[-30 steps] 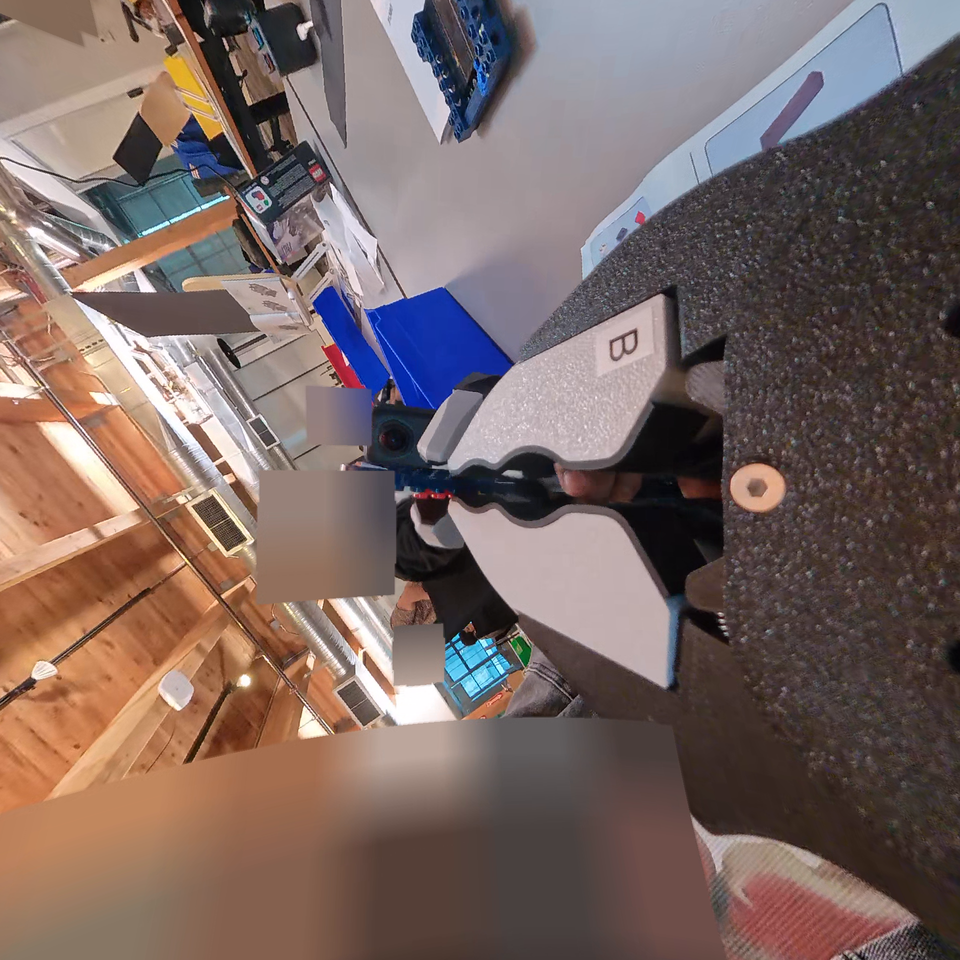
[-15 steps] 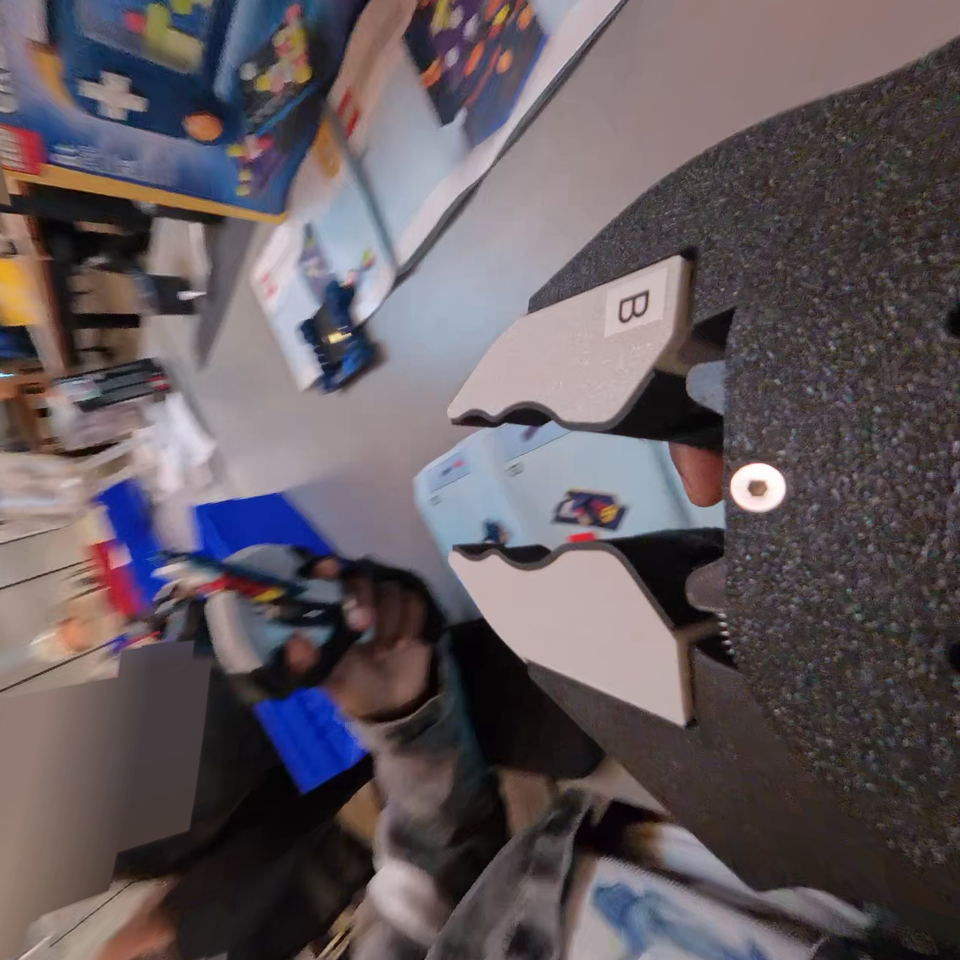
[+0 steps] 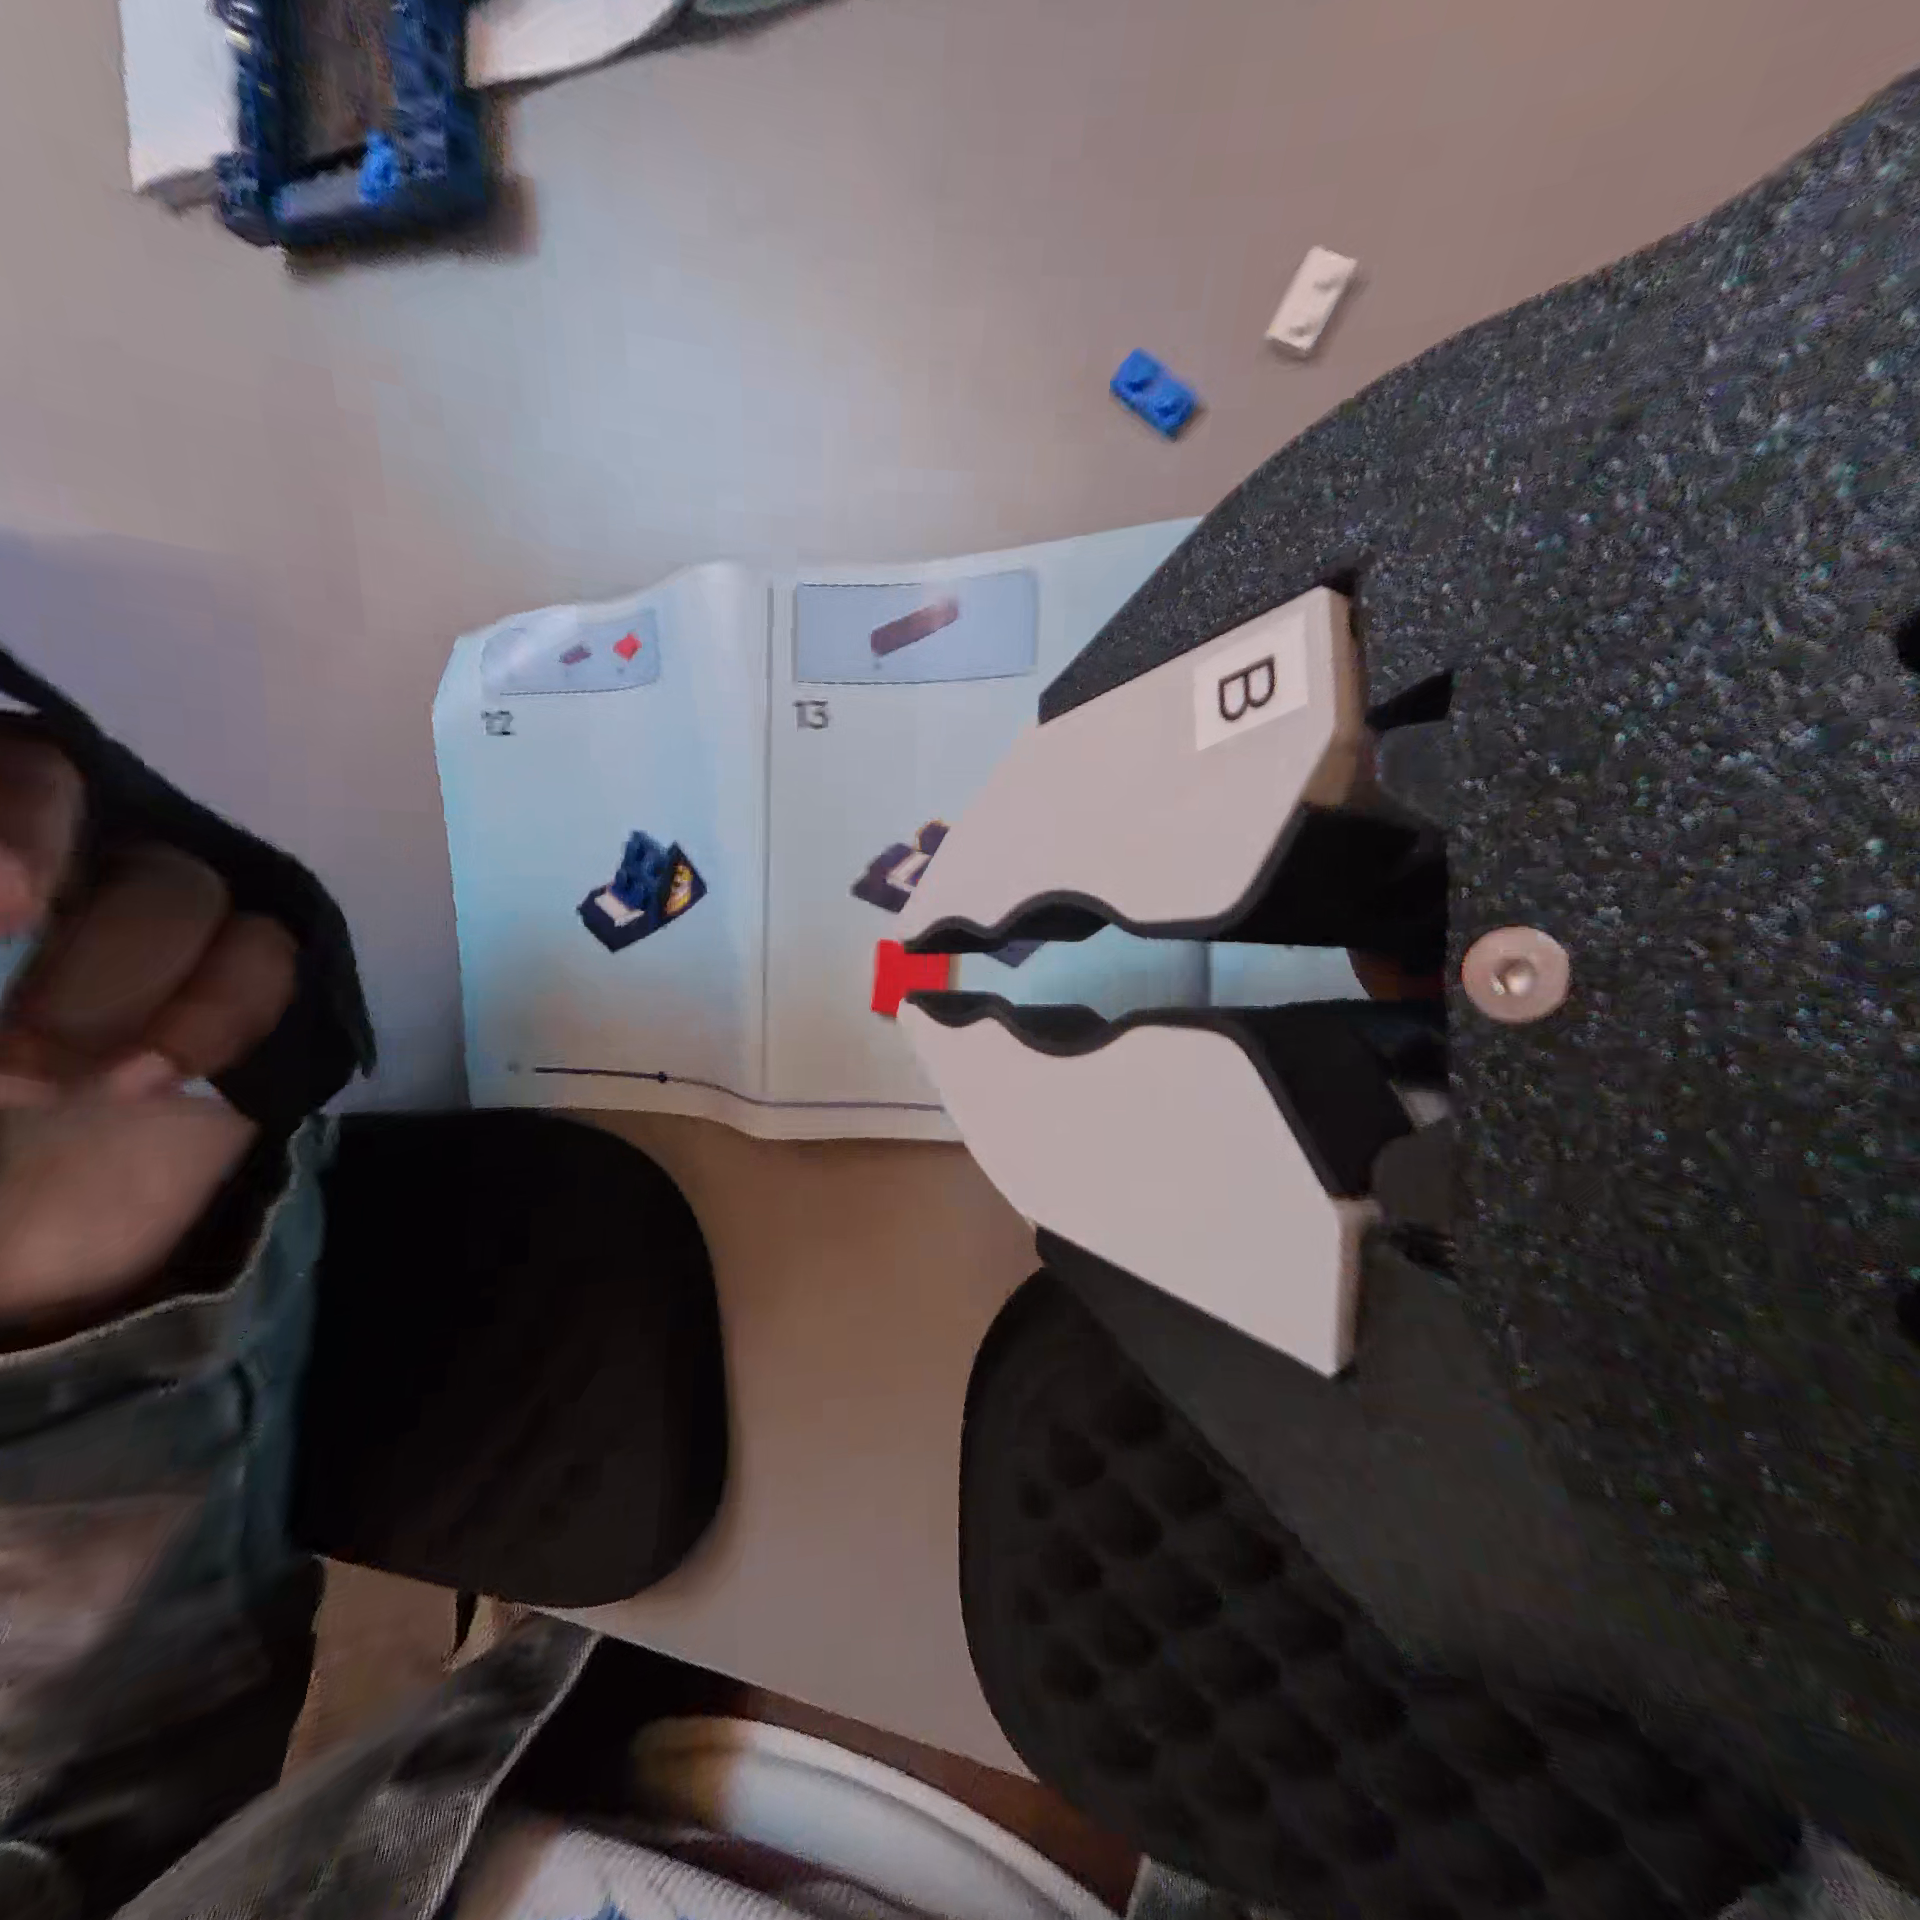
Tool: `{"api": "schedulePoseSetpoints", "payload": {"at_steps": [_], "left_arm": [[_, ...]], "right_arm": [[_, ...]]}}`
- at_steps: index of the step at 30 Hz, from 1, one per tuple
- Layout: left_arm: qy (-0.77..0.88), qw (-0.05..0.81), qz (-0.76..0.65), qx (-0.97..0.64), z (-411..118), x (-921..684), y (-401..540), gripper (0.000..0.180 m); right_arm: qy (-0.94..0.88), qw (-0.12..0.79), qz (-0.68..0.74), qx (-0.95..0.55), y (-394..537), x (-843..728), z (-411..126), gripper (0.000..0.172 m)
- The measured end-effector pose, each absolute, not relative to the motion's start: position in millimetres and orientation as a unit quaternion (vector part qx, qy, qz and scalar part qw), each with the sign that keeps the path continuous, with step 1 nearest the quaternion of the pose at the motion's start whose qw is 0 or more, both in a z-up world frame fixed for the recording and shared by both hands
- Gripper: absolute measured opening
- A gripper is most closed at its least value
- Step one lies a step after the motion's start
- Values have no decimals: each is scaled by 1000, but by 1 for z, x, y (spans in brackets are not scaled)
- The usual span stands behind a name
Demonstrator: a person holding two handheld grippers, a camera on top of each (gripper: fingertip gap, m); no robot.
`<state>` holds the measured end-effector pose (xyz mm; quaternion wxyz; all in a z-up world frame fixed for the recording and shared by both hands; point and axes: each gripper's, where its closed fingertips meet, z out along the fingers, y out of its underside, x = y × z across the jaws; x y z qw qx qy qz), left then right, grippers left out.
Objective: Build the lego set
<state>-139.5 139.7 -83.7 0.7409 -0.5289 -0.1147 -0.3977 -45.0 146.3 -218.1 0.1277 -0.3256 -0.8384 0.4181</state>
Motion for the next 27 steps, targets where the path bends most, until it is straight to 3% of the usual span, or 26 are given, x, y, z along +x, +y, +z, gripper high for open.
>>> {"api": "schedulePoseSetpoints", "payload": {"at_steps": [5, 9, 15, 23, 24, 27], "left_arm": [[-108, 765, -331, -542, -81, -157, 135, 8], [-99, 765, -333, -543, -81, -153, 136, 8], [-96, 767, -323, -546, -80, -155, 135, 8], [-96, 766, -326, -546, -80, -156, 135, 8], [-97, 766, -326, -546, -81, -156, 135, 8], [-99, 764, -327, -547, -82, -157, 135, 8]], "right_arm": [[-811, 162, 450, -336, 123, -78, -206, 12], [-816, 111, 422, -378, 109, -99, -224, 9], [-826, 81, 386, -404, 103, -114, -249, 24], [-844, 111, 369, -373, 94, -115, -249, 9], [-848, 122, 367, -362, 93, -114, -249, 0], [-858, 122, 371, -332, 87, -107, -246, 0]]}}
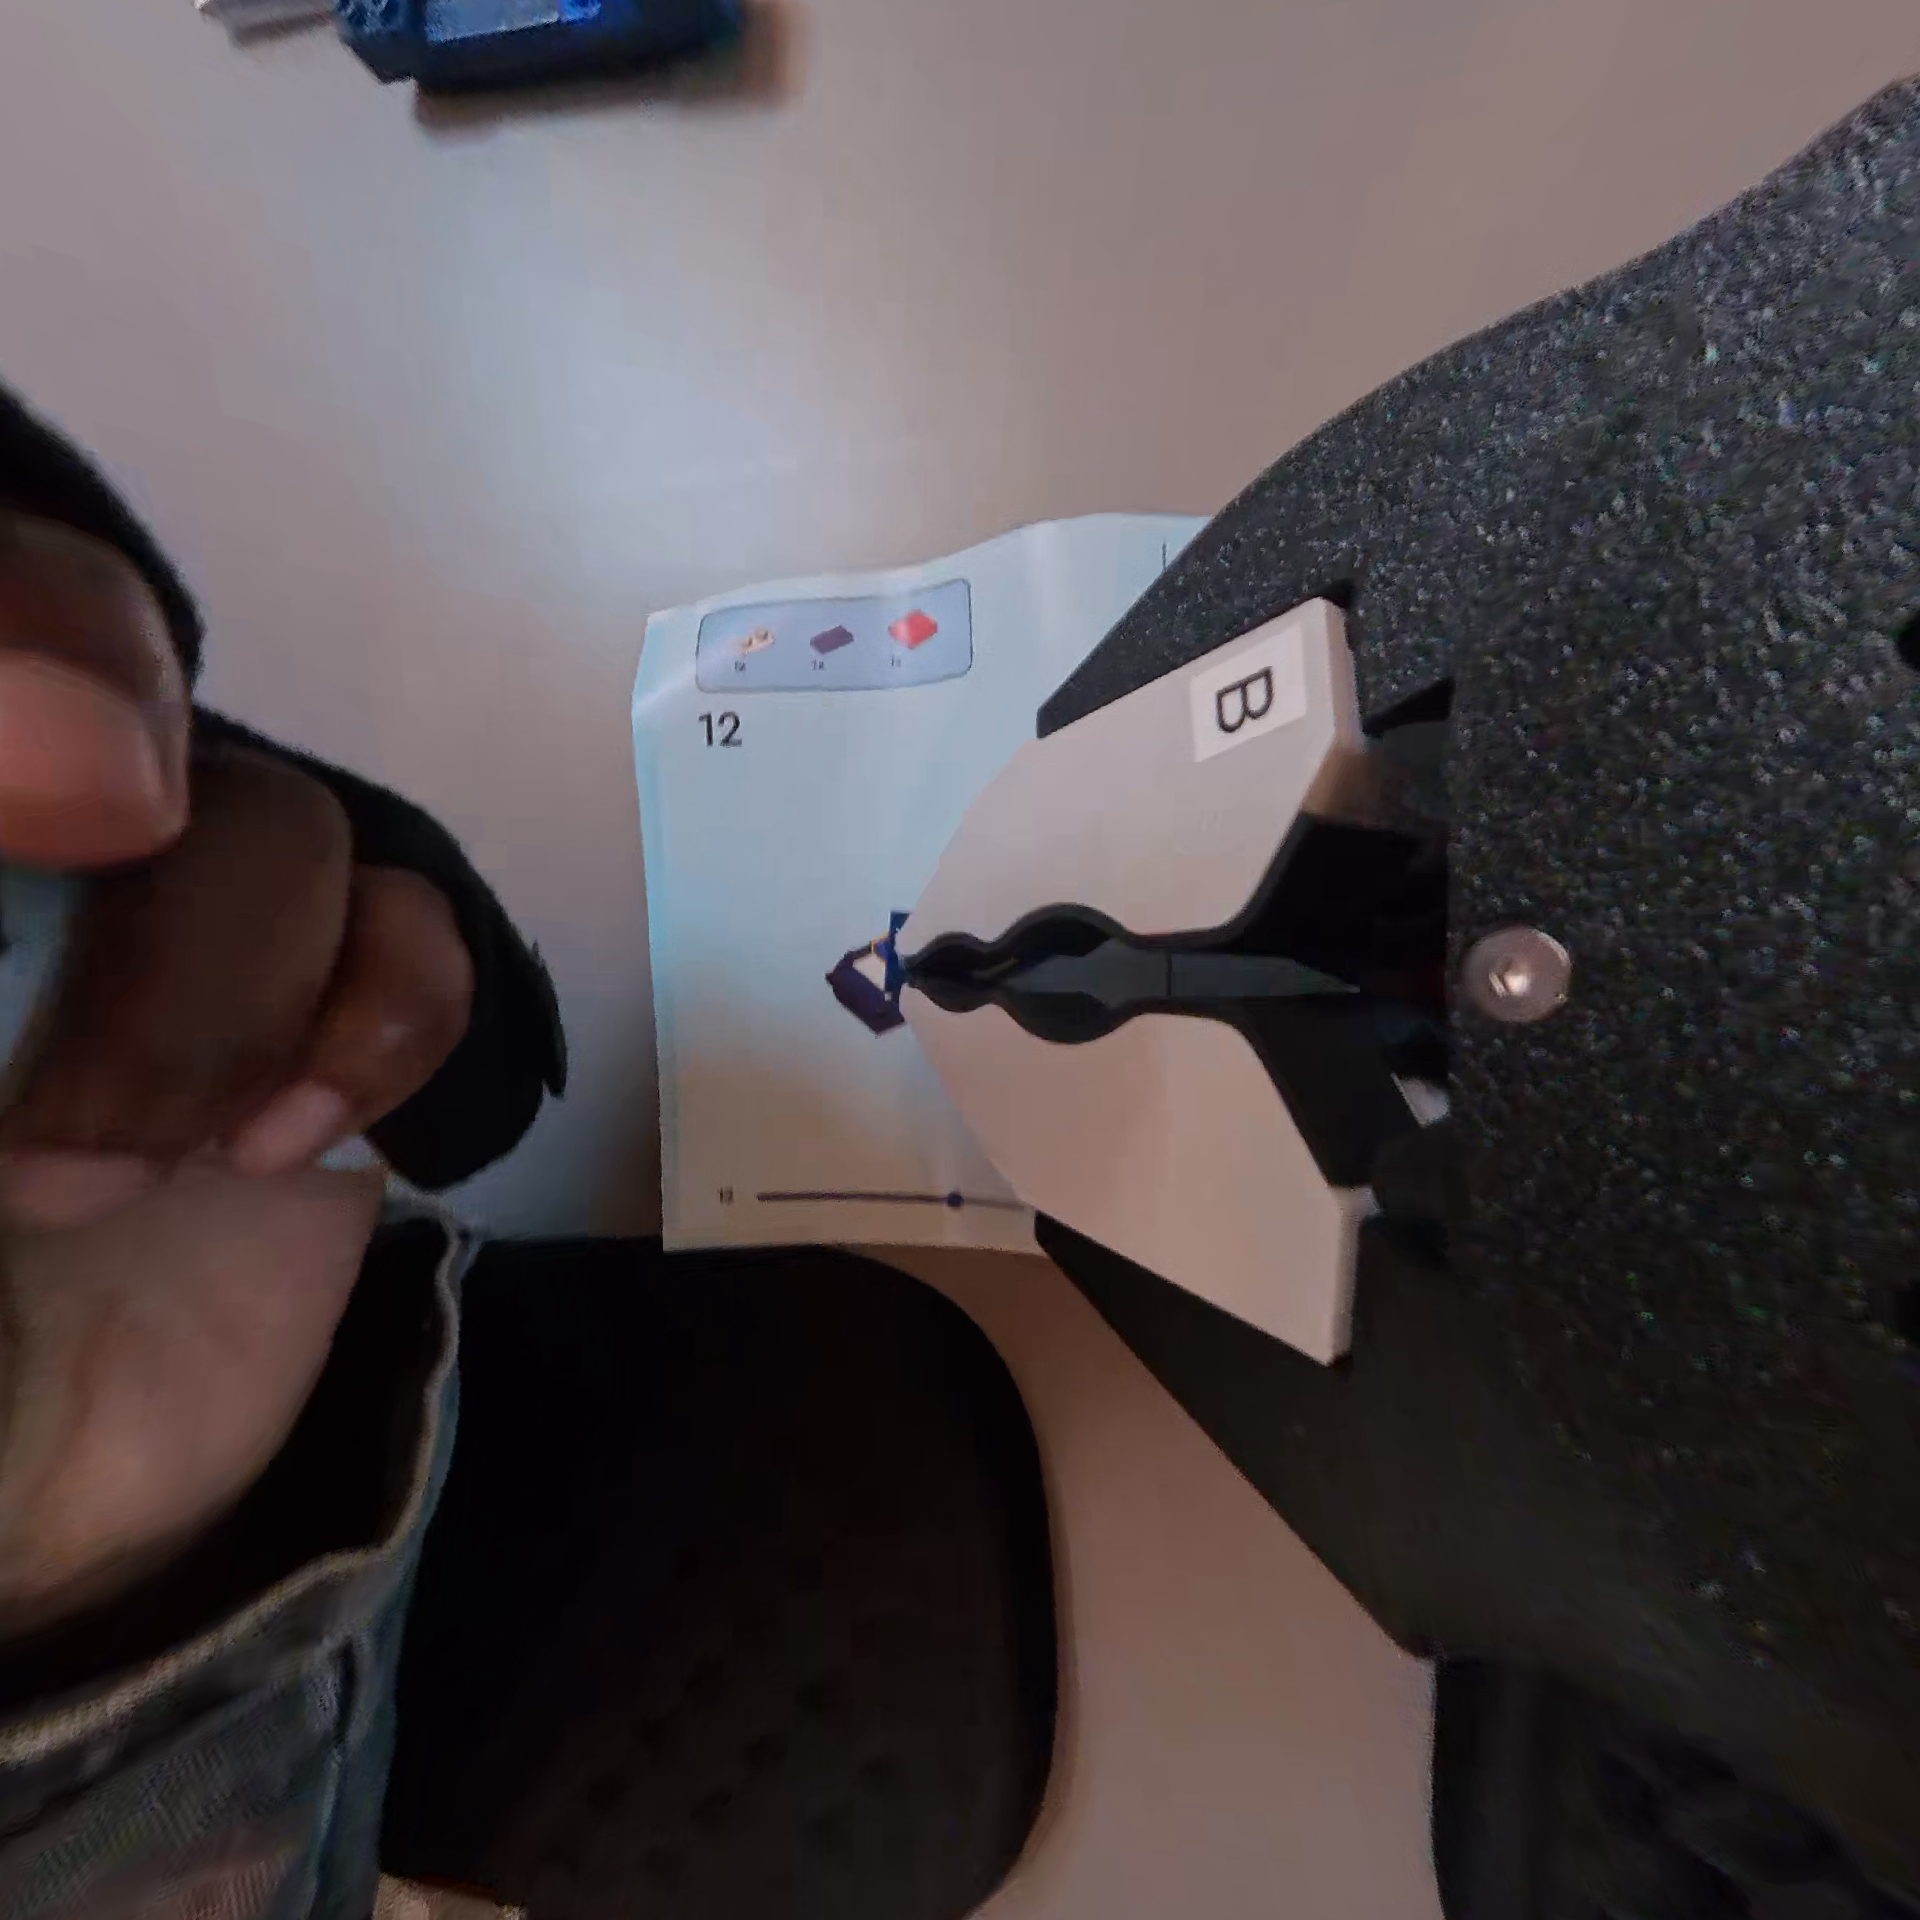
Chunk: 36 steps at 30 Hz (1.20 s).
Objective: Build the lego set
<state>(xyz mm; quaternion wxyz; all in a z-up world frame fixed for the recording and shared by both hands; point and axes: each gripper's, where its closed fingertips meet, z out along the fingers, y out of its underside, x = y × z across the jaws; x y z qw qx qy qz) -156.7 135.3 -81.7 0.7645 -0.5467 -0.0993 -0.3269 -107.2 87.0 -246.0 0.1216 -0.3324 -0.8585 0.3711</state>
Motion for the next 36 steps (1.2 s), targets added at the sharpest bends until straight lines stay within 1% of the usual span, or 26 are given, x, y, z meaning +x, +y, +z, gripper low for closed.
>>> {"api": "schedulePoseSetpoints", "payload": {"at_steps": [1, 4, 6, 8, 9, 11, 16, 20, 24, 26, 31, 34, 36], "left_arm": [[-99, 764, -327, -547, -82, -157, 135, 8], [-99, 763, -329, -547, -82, -156, 136, 8], [-101, 763, -334, -544, -82, -156, 135, 8], [-104, 762, -339, -542, -82, -157, 135, 8], [-104, 761, -341, -541, -82, -157, 135, 8], [-104, 760, -347, -539, -81, -156, 135, 8], [-97, 753, -359, -543, -82, -152, 136, 8], [-77, 746, -363, -553, -80, -146, 136, 8], [-61, 737, -368, -563, -81, -140, 136, 8], [-48, 724, -382, -572, -83, -135, 137, 8], [3, 654, -444, -613, -96, -111, 137, 8], [26, 628, -455, -631, -102, -103, 135, 8], [51, 592, -464, -657, -112, -93, 133, 8]], "right_arm": [[-859, 116, 376, -327, 86, -105, -244, 4], [-856, 113, 378, -334, 91, -105, -239, 28], [-858, 108, 367, -342, 95, -105, -245, 36], [-859, 109, 364, -342, 92, -106, -251, 36], [-860, 120, 364, -336, 90, -107, -251, 31], [-865, 151, 351, -325, 92, -109, -253, 15], [-860, 154, 369, -316, 93, -108, -247, 15], [-846, 178, 394, -313, 109, -105, -225, 16], [-824, 231, 405, -321, 142, -97, -198, 16], [-813, 273, 405, -316, 160, -94, -182, 16], [-814, 389, 356, -244, 195, -77, -145, 16], [-805, 435, 348, -203, 199, -67, -127, 16], [-803, 453, 345, -177, 196, -62, -120, 16]]}}
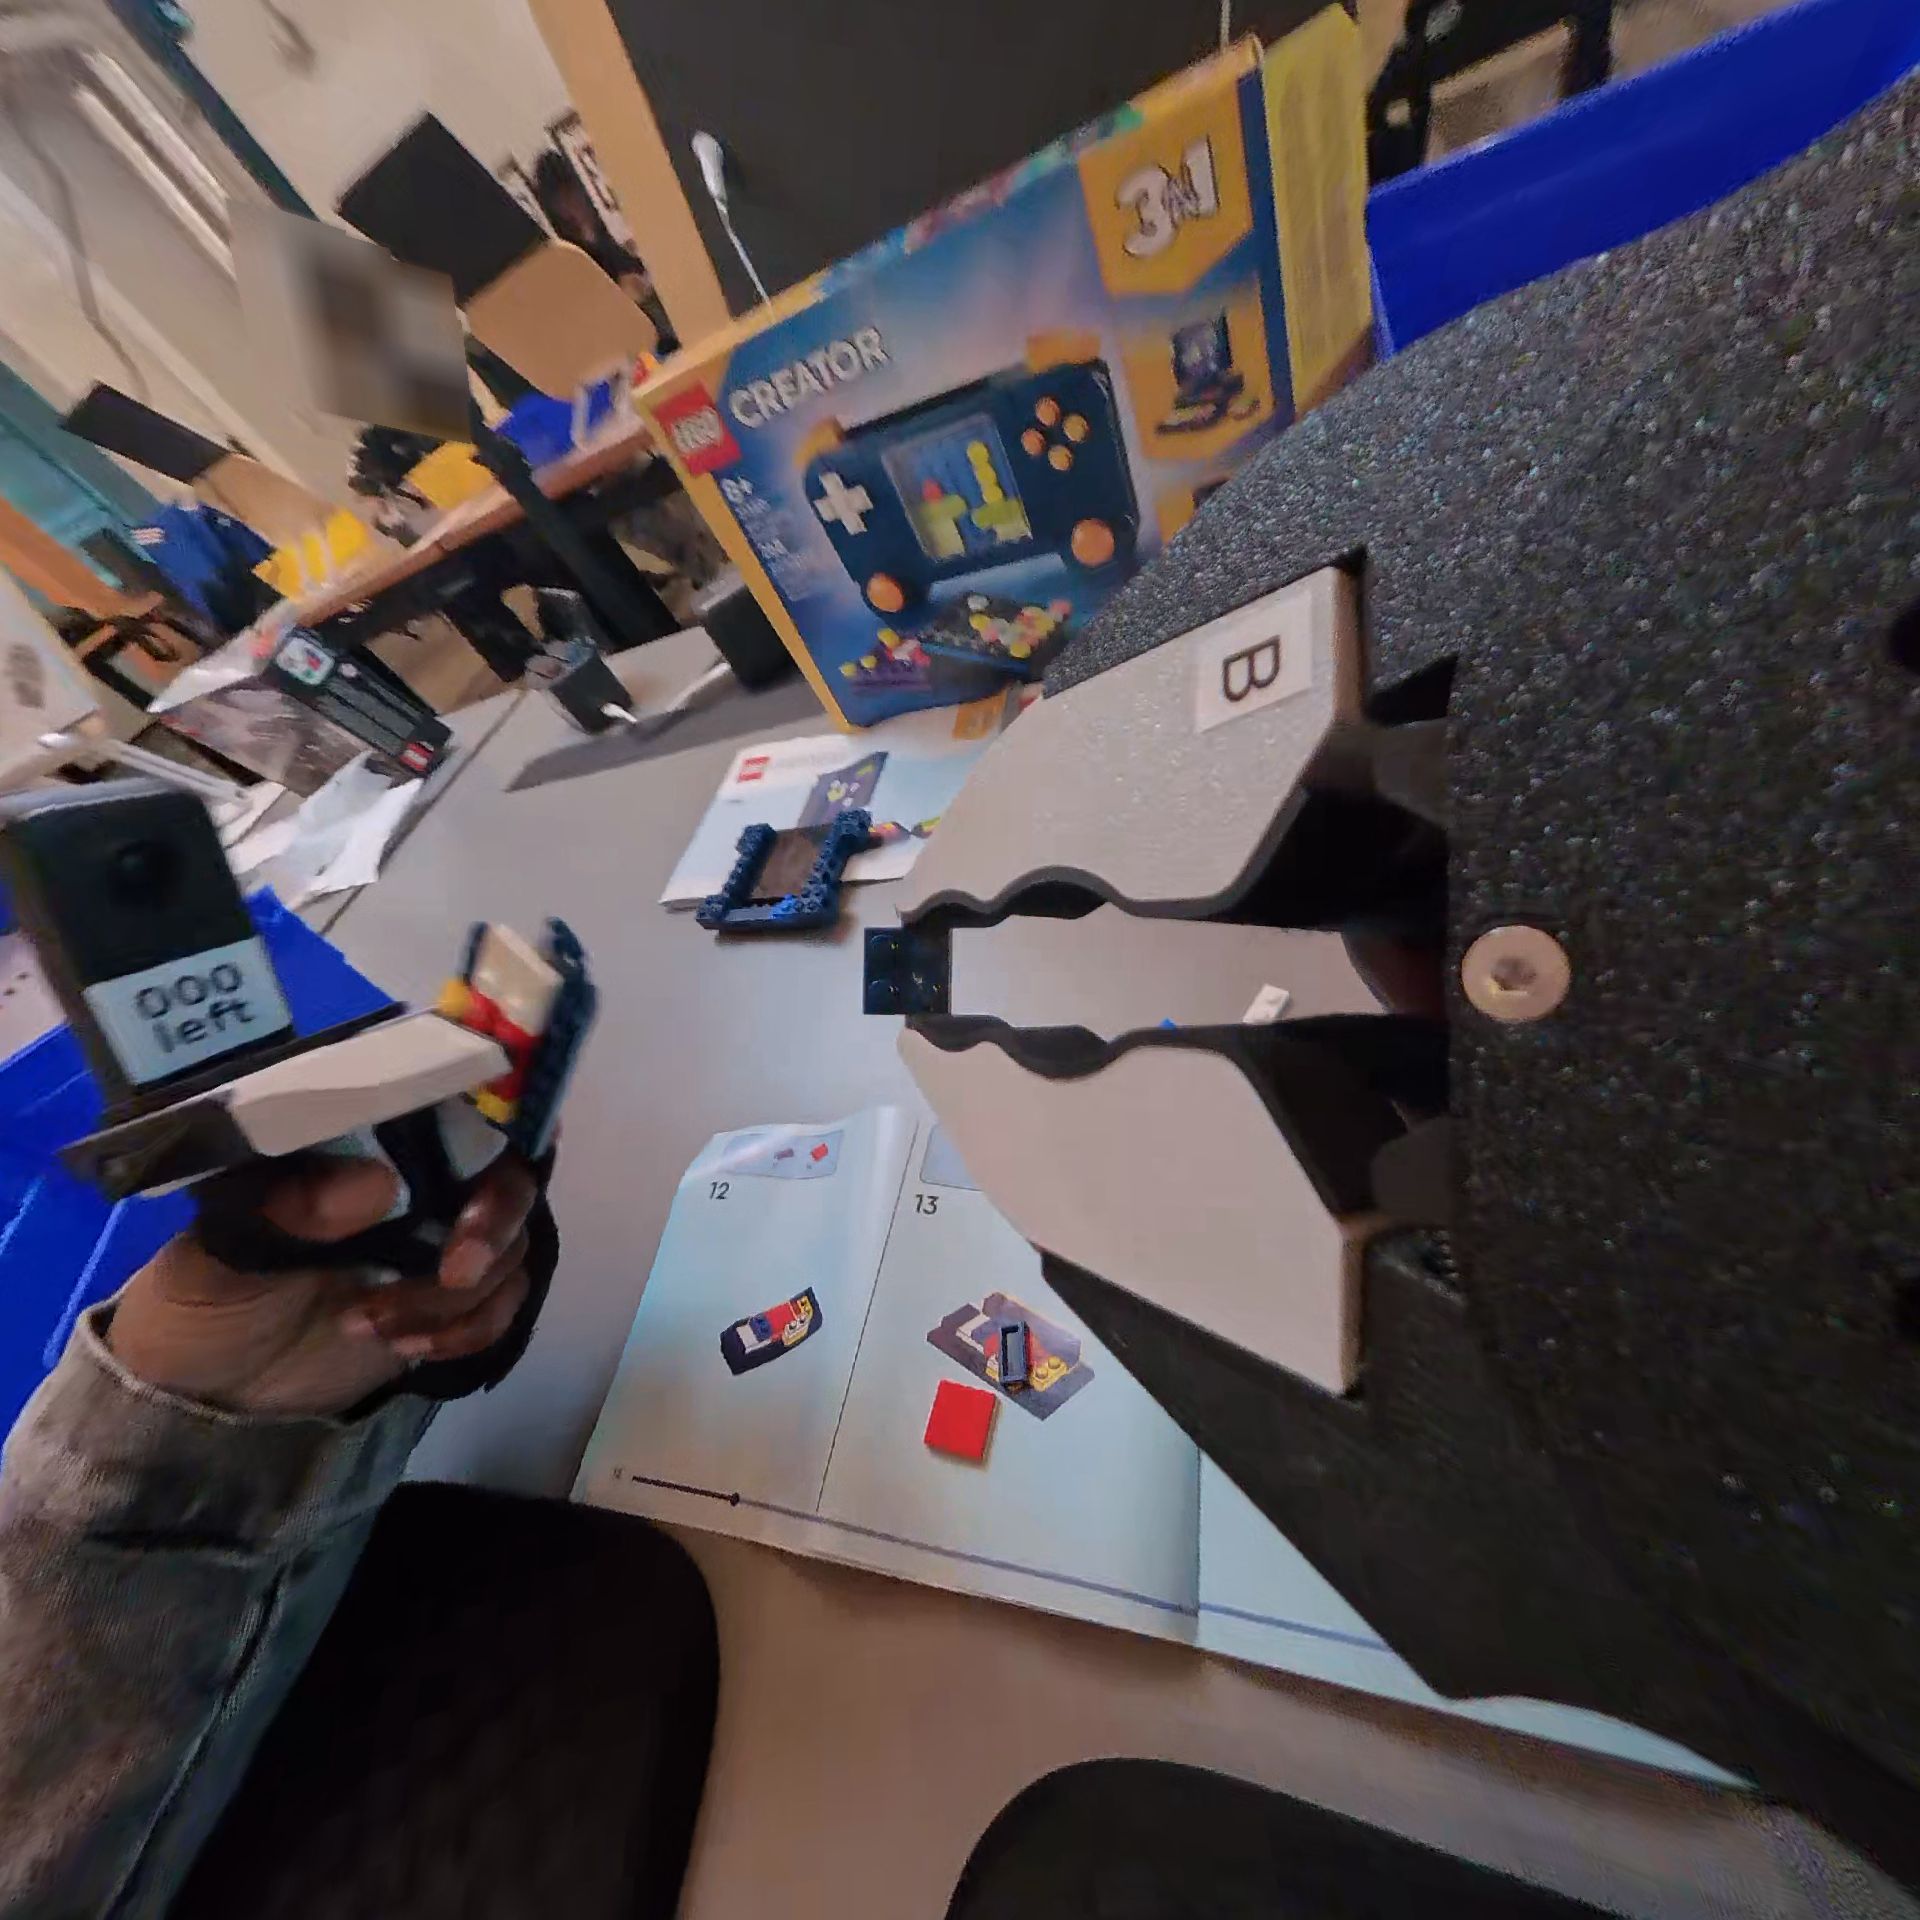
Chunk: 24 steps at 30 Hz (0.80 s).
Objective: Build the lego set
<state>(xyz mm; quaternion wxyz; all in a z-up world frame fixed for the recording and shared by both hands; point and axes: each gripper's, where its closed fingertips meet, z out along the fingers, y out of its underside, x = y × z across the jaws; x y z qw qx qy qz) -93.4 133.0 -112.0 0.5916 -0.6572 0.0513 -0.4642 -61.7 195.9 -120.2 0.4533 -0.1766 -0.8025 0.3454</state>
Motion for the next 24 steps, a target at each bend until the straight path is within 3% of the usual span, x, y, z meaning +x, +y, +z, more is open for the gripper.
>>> {"api": "schedulePoseSetpoints", "payload": {"at_steps": [5, 9, 11, 16, 19, 22, 24], "left_arm": [[88, 519, -524, -670, -124, -67, 126, 7], [143, 525, -526, -653, -125, -46, 123, 8], [185, 577, -468, -643, -119, -42, 125, 8], [319, 691, -158, -629, -110, -52, 125, 8], [297, 663, -246, -642, -111, -45, 122, 8], [228, 617, -398, -639, -111, -43, 120, 7], [198, 588, -430, -656, -118, -45, 123, 7]], "right_arm": [[-835, 435, 314, -124, 181, -54, -121, 16], [-859, 422, 280, -80, 171, -52, -101, 16], [-856, 450, 253, -31, 161, -50, -84, 16], [-775, 615, 81, 122, 147, -45, -48, 16], [-801, 587, 33, 113, 152, -46, -70, 16], [-836, 540, 97, -14, 165, -51, -81, 16], [-857, 461, 191, -126, 168, -49, -93, 16]]}}
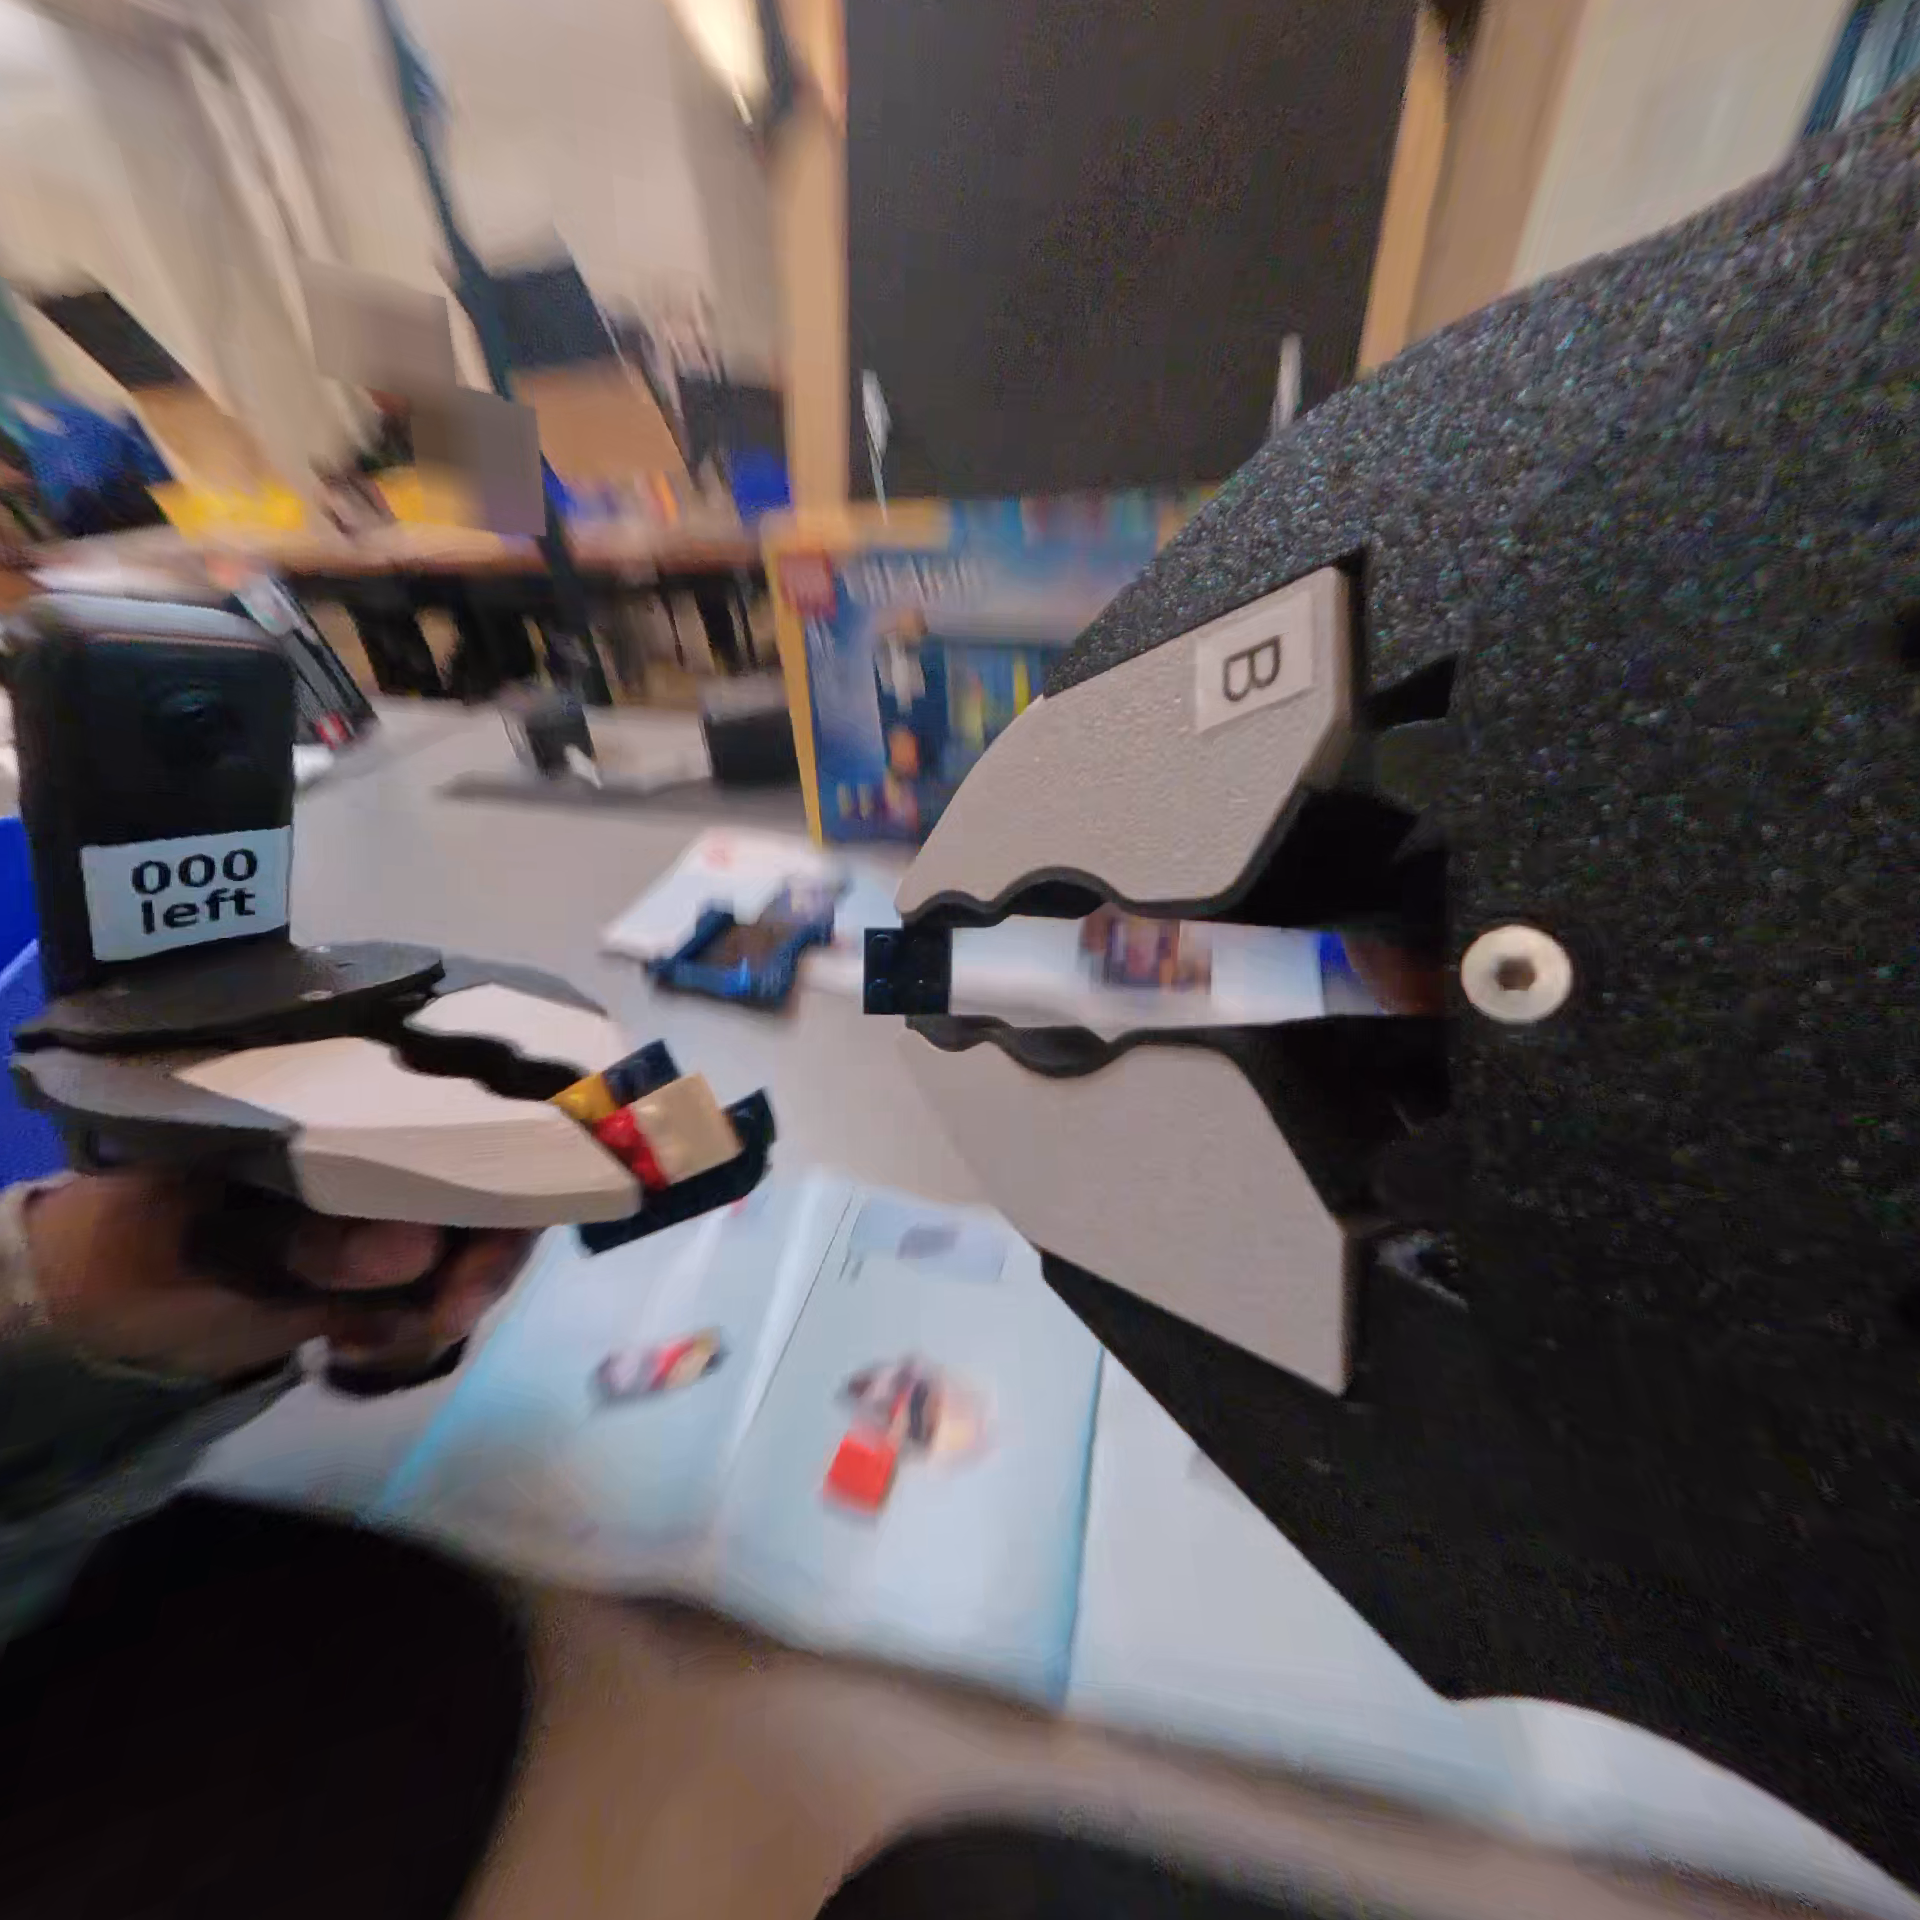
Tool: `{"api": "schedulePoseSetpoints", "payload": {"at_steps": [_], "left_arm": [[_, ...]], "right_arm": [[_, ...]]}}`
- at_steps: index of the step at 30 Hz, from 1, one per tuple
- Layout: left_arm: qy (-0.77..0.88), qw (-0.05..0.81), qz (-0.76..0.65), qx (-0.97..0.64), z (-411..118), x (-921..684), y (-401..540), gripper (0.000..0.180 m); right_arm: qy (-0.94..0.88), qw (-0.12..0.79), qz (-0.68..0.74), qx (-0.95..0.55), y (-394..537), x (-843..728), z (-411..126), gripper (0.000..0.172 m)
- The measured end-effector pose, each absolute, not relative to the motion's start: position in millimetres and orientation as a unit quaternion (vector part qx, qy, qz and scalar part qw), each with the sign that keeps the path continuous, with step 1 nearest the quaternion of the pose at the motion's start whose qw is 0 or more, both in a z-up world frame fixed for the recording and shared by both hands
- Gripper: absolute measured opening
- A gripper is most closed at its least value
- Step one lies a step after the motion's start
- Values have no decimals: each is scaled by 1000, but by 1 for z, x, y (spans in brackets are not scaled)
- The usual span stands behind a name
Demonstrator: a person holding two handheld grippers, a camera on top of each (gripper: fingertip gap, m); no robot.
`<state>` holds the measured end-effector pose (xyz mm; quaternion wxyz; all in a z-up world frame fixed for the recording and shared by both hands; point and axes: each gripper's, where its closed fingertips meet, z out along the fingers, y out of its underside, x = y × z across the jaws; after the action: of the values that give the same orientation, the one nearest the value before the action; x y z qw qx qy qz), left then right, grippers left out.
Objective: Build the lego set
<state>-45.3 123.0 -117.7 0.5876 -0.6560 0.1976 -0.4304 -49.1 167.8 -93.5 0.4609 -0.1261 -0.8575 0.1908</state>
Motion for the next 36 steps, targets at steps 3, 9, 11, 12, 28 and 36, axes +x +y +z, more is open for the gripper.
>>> {"api": "schedulePoseSetpoints", "payload": {"at_steps": [3, 9, 11, 12, 28, 36], "left_arm": [[179, 584, -411, -677, -123, -56, 127, 8], [168, 599, -393, -677, -121, -67, 128, 7], [167, 587, -397, -685, -128, -65, 130, 7], [169, 581, -395, -691, -131, -64, 131, 8], [170, 567, -387, -707, -142, -61, 134, 8], [156, 567, -401, -702, -139, -63, 134, 8]], "right_arm": [[-863, 211, 347, -299, 161, -30, -138, 16], [-901, 171, 306, -256, 175, -21, -229, 16], [-909, 184, 299, -225, 170, -21, -237, 16], [-910, 189, 302, -212, 167, -22, -239, 16], [-711, 95, 406, -566, 181, -8, -231, 32], [-621, 126, 383, -672, 165, -5, -239, 36]]}}
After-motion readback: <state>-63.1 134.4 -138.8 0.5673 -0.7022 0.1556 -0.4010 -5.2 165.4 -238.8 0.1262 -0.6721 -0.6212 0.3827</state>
